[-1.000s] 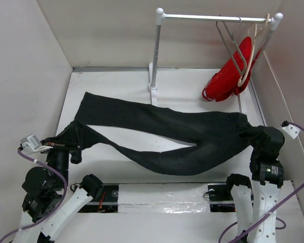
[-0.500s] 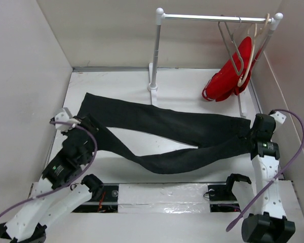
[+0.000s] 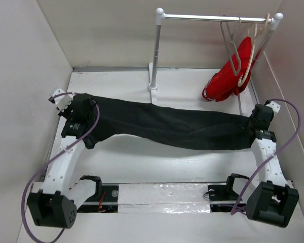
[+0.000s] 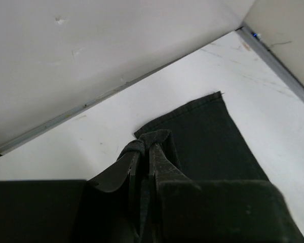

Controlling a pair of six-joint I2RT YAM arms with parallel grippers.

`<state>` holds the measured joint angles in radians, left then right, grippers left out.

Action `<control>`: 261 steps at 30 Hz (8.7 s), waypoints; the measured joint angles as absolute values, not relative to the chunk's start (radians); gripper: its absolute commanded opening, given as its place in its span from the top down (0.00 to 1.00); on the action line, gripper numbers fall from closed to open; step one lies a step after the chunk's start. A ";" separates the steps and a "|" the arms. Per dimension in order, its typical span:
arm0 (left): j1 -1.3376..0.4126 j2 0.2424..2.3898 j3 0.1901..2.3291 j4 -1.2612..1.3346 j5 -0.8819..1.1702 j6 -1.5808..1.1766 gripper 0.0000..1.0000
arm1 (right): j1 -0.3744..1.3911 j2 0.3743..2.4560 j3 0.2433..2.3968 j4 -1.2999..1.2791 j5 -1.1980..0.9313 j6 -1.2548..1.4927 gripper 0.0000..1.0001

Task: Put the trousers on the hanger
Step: Fold the trousers at the center of the board.

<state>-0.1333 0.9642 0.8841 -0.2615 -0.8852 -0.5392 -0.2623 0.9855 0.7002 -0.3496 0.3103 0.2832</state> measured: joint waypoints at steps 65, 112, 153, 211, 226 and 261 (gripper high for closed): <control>0.028 1.492 0.754 -0.035 -0.300 -0.792 0.34 | -0.304 0.818 0.386 0.086 -0.203 0.239 0.18; 0.084 1.092 0.556 -0.128 -0.361 -0.919 0.23 | -0.747 0.539 0.301 -0.277 -0.296 0.203 0.00; -0.985 1.514 0.640 0.390 -0.370 -0.834 1.00 | -0.583 0.548 0.532 -0.115 -0.579 0.104 1.00; -1.260 1.032 0.639 0.266 -0.691 -0.801 0.72 | 0.653 1.346 1.305 0.008 -0.065 0.131 1.00; -1.156 0.345 0.725 -0.174 -0.947 -0.759 0.79 | 0.987 1.882 1.686 0.058 0.038 0.101 0.74; -0.587 1.261 0.567 0.332 -0.398 -0.789 0.60 | 0.836 1.129 0.419 0.177 0.199 0.281 1.00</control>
<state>-0.5869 1.2606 0.5671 0.3321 -0.3985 -0.7891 0.8356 1.1286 0.4187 0.1772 0.1993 0.2806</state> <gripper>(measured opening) 0.397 0.010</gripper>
